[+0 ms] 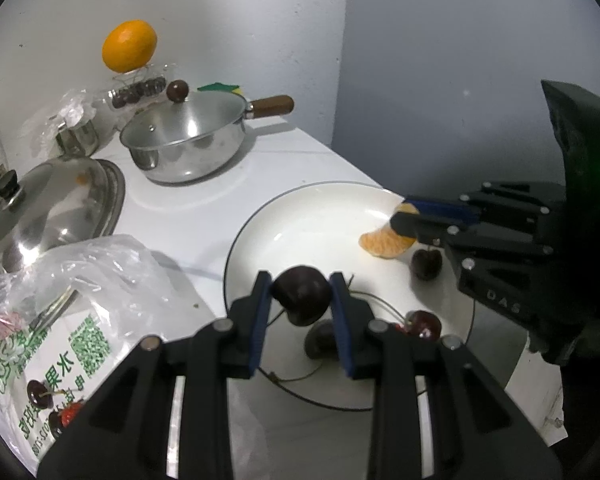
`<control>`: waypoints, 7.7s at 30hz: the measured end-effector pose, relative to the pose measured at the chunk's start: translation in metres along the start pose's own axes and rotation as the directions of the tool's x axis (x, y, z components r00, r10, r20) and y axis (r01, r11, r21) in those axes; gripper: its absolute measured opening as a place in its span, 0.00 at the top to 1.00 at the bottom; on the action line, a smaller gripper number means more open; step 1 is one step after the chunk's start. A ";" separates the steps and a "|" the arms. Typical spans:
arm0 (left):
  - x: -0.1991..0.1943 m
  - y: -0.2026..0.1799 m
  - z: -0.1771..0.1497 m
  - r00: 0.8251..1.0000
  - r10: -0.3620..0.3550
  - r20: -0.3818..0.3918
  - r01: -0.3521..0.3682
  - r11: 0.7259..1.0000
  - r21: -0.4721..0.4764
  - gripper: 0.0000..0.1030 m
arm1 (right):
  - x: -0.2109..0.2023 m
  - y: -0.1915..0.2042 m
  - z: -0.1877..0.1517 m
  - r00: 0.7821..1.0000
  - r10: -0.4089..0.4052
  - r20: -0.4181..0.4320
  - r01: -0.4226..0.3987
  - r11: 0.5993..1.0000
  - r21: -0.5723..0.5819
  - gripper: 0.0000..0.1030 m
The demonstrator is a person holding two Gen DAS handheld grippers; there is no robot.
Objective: Organize fruits
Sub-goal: 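Open the right tool to drop the tangerine segment while the left tool releases the cherry onto the plate, then move both open tools back over the fruit on the plastic bag, then lower the right tool onto a tangerine segment while the left tool approaches a cherry, then grasp the tangerine segment with the right tool while the left tool grasps a cherry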
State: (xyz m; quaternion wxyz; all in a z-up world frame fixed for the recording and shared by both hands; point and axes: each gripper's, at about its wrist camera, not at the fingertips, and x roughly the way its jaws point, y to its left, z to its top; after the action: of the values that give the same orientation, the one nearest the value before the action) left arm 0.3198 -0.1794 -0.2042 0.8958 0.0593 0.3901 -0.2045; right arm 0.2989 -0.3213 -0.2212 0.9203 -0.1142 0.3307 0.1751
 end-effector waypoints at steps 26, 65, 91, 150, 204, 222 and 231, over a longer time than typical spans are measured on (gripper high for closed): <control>0.002 -0.004 0.001 1.000 0.011 -0.017 -0.012 1.000 -0.012 0.65 | -0.003 -0.008 -0.010 1.000 0.005 -0.027 -0.004 0.999 0.040 0.86; -0.061 0.006 -0.012 0.996 0.025 0.084 -0.020 0.998 -0.053 0.41 | -0.042 0.024 0.000 0.999 -0.050 0.002 0.050 0.999 0.014 0.66; -0.111 0.044 -0.046 0.990 0.046 0.133 -0.031 0.994 -0.107 0.41 | -0.062 0.077 0.013 0.998 -0.053 0.015 0.053 0.998 -0.019 0.65; -0.149 0.167 -0.136 0.985 0.137 0.108 -0.103 0.956 -0.276 0.40 | 0.005 0.233 0.037 0.989 0.109 -0.100 -0.121 0.985 -0.125 0.45; -0.082 0.169 -0.117 0.983 0.180 -0.030 -0.183 0.963 -0.199 0.40 | 0.053 0.224 0.021 0.961 0.226 -0.157 -0.245 0.963 -0.113 0.41; -0.075 0.172 -0.119 0.989 0.140 -0.047 -0.147 0.968 -0.203 0.57 | 0.047 0.216 0.024 0.966 0.220 -0.135 -0.235 0.967 -0.104 0.41; -0.075 0.180 -0.120 0.995 0.096 -0.037 -0.102 0.971 -0.214 0.75 | 0.043 0.216 0.027 0.974 0.187 -0.131 -0.201 0.973 -0.108 0.41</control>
State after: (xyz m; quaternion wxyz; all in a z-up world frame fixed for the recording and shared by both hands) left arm 0.2672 0.0406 -0.2423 0.9008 -0.0163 0.4182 -0.1153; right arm 0.2598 -0.1049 -0.2491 0.8685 -0.1473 0.3839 0.2769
